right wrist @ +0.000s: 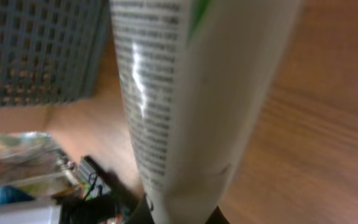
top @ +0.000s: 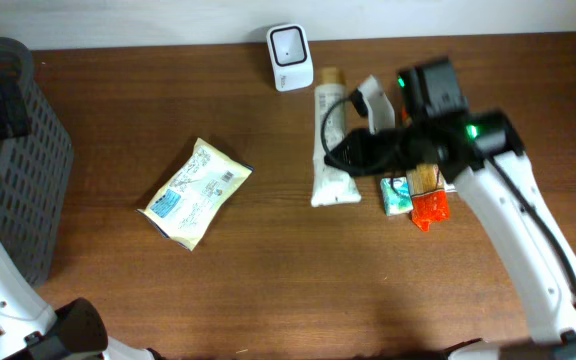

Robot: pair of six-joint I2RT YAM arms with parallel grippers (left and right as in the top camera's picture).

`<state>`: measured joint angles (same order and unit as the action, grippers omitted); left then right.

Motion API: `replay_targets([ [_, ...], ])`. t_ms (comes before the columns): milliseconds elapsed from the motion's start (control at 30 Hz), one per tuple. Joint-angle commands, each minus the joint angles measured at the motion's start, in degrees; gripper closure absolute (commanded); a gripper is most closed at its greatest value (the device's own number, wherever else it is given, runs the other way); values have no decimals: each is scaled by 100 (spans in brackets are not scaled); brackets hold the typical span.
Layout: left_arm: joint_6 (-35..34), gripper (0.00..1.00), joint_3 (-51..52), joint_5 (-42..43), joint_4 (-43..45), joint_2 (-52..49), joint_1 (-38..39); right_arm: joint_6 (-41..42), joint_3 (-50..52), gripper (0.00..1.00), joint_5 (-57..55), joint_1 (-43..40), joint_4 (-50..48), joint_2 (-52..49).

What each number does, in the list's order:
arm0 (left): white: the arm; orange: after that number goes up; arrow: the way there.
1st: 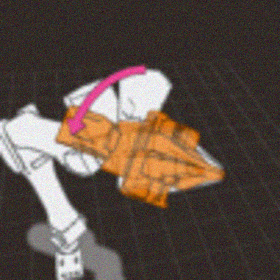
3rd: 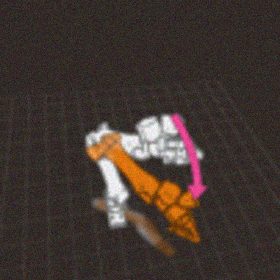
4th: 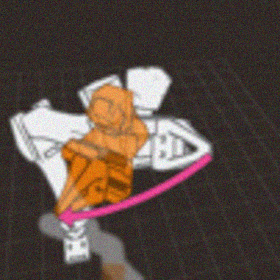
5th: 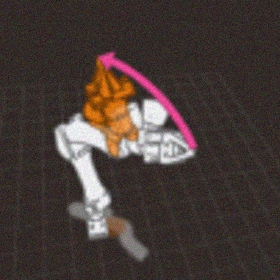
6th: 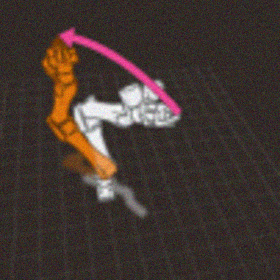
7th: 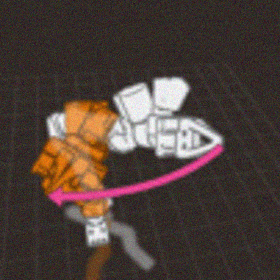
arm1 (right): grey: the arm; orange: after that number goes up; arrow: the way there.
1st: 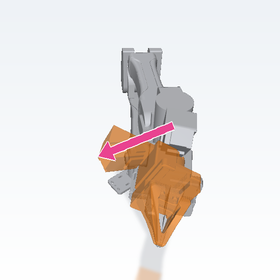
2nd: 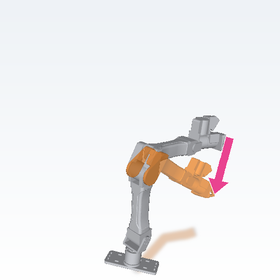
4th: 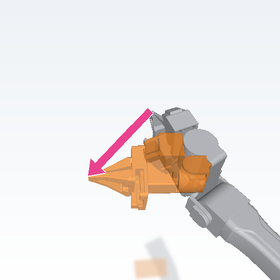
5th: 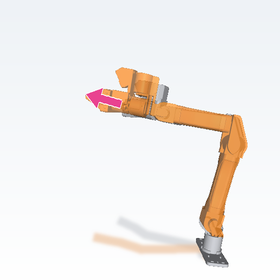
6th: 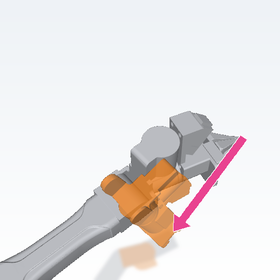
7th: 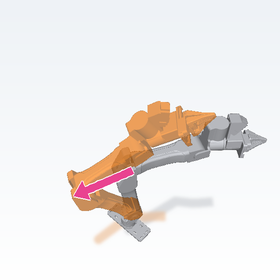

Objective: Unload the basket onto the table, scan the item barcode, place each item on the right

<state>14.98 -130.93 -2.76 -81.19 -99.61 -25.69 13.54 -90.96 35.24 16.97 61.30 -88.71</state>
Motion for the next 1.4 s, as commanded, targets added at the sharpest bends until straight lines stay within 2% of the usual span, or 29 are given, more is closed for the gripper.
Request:
replay_targets([
  [0, -79, 1, -11, 17, 7, 22, -37, -385, -2726, 96, -2398, 643, 1102, -1384],
  [100, -79, 1, -11, 15, 7, 22, -37, -981, -4402, 96, -4210, 944, 1388, -2715],
  [233, -79, 1, -11, 17, 7, 22, -37, -1974, -4540, 96, -6832, 1040, -118, -4085],
  [333, -79, 1, -11, 15, 7, 22, -35, -2850, -4538, 96, -7748, 1036, -1563, -4953],
  [500, -79, 1, -11, 15, 7, 22, -35, -4044, -4533, 96, -8437, 1029, -3355, -5890],
  [933, -79, 1, -11, 17, 7, 22, -37, -4052, -4533, 96, -8437, 1040, -3366, -5998],
  [1033, -79, 1, -11, 15, 7, 22, -37, -3912, -4535, 96, -8321, 1073, -3040, -5908],
  [1167, -79, 1, -11, 15, 7, 22, -35, -2824, -4546, 96, -7687, 1078, -1923, -5200],
  [1300, -79, 1, -11, 17, 7, 22, -37, -1419, -4551, 96, -5591, 1025, 271, -3899],
  [1367, -79, 1, -11, 15, 7, 22, -37, -1182, -4551, 96, -4426, 951, 1506, -3451],
])
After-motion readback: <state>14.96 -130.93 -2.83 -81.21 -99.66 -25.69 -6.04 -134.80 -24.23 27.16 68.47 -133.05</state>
